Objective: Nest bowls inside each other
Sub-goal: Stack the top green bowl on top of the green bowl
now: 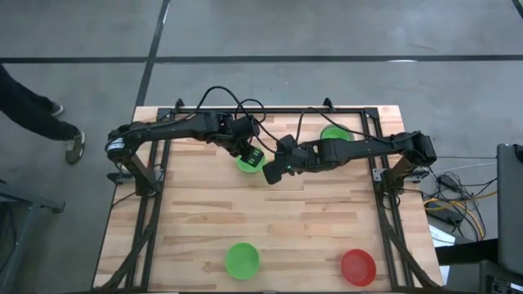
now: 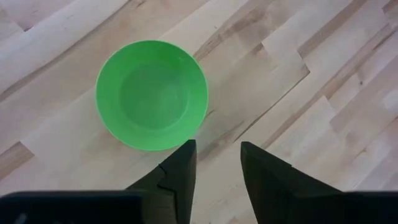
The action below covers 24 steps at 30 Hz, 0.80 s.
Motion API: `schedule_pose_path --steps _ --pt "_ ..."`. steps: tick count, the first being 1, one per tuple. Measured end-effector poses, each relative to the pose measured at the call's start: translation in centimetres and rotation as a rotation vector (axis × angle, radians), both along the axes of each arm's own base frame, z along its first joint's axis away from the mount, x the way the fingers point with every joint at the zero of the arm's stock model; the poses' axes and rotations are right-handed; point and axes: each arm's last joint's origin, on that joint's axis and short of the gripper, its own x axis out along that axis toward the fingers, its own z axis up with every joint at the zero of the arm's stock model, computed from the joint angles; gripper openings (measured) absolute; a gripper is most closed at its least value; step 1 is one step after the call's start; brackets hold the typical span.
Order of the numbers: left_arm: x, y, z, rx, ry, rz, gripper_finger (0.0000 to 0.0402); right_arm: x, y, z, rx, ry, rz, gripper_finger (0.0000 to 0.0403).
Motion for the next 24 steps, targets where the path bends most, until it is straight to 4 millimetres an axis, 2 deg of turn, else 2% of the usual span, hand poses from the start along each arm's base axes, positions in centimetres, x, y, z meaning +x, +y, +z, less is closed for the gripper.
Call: schedule_pose_path --steps 18,24 --pt "0.03 0.01 0.01 0.001 -0.003 0.001 0.0131 0.00 0.00 0.00 -0.001 0.000 0.000 0.0008" --pt "0.04 0.01 0.02 0.001 -0.004 0.001 0.0131 -0.08 0.10 0.11 -0.061 0.002 -0.014 0.0008"
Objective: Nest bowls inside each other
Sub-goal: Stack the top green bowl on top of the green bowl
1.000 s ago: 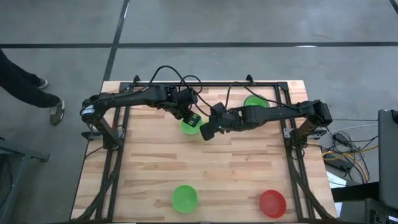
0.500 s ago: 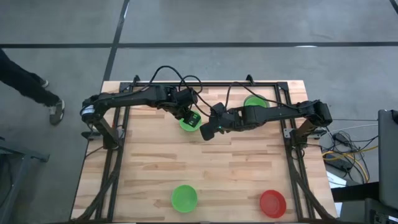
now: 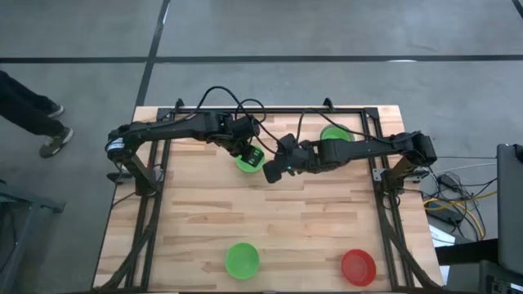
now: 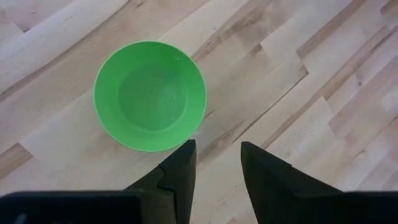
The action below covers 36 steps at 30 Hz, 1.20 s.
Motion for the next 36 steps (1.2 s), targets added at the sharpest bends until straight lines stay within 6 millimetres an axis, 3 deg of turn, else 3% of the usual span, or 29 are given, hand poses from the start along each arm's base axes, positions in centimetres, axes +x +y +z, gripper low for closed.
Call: schedule_pose_path --steps 10,22,31,36 --pt "0.0 0.0 0.0 0.001 -0.001 0.002 0.0131 -1.1 0.1 1.9 -0.042 -0.046 0.021 0.0008" --pt "0.5 0.4 0.3 0.087 -0.052 0.027 0.0131 -6.0 0.9 7.6 -0.249 -0.190 -0.023 0.0008" --pt "0.5 0.3 0.3 0.199 -0.015 -0.180 0.0131 -8.7 0.6 10.0 -0.258 -0.260 -0.014 0.0009" --pt "0.1 0.2 -1.6 0.182 0.047 -0.217 0.0131 -9.0 0.5 10.1 -0.267 -0.257 -0.005 0.0009"
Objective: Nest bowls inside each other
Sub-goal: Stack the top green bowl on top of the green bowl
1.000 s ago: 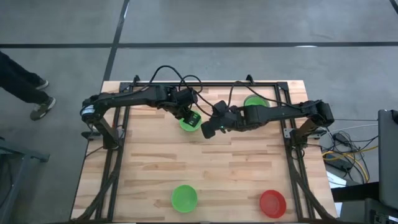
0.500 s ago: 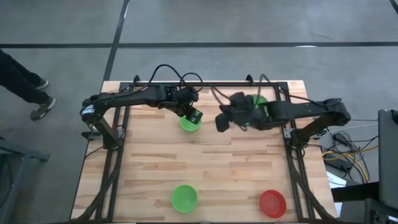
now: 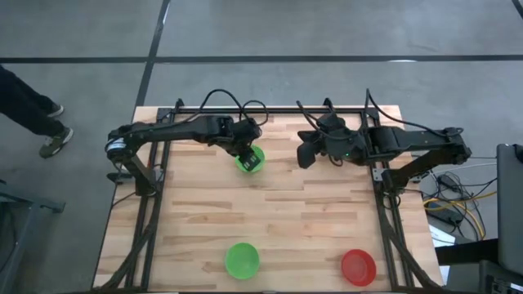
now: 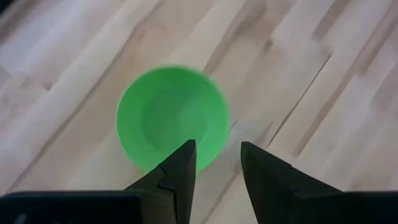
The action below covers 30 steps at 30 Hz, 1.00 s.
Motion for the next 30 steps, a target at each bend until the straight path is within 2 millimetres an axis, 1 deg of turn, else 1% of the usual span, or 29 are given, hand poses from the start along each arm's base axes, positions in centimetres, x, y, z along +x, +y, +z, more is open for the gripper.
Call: schedule_pose_path --steps 2,5,8,13,16,23,30 --pt "-0.3 -0.1 -1.4 -0.004 0.047 -0.033 0.0131 0.0 0.0 -0.1 0.000 0.002 0.000 0.0009" --pt "-0.9 -0.4 -3.6 -0.080 0.104 -0.092 0.0131 0.1 0.0 -0.3 -0.002 0.011 0.000 0.0009" --pt "-1.2 -0.8 -5.4 -0.139 0.113 -0.166 0.0131 0.2 0.0 -0.6 -0.003 0.021 0.001 0.0009" --pt "-1.3 -1.5 -7.6 -0.067 0.105 -0.376 0.0130 0.2 0.0 -1.0 -0.005 0.033 -0.002 0.0009" --pt "-1.2 -1.9 -8.2 -0.015 0.092 -0.483 0.0131 0.2 -0.1 -1.0 -0.005 0.033 -0.002 0.0009" --pt "-1.2 -2.0 -8.3 0.123 0.118 -0.681 0.0131 0.1 -0.1 -1.1 -0.005 0.034 -0.002 0.0009" --pt "-1.1 -1.9 -8.3 0.196 0.134 -0.775 0.0131 0.1 -0.1 -1.1 -0.005 0.035 -0.002 0.0009"
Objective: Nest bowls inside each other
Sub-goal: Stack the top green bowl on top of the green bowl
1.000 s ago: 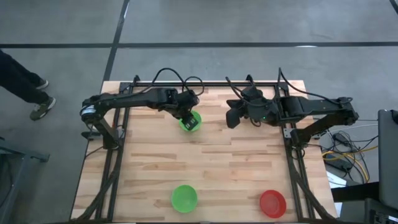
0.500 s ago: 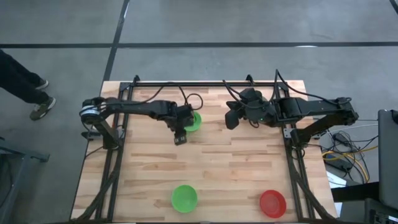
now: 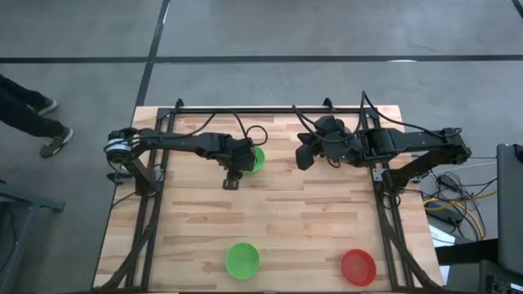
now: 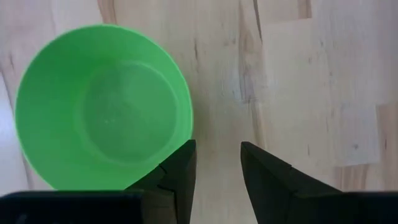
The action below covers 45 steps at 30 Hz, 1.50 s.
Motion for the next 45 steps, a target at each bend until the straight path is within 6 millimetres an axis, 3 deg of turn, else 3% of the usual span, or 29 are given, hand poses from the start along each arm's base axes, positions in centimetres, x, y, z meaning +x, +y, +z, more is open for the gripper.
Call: schedule_pose_path --steps 22,35,45 --pt "-1.2 0.0 -3.1 0.052 0.030 -0.015 0.0131 0.0 0.0 0.0 0.000 0.000 0.000 0.0008" --pt "0.5 0.6 -0.9 0.201 -0.073 -0.043 0.0131 0.0 0.0 0.0 0.000 0.000 -0.001 0.0008" --pt "0.3 1.0 -1.1 0.261 -0.050 -0.078 0.0131 0.0 0.0 0.0 0.000 0.001 -0.001 0.0008"
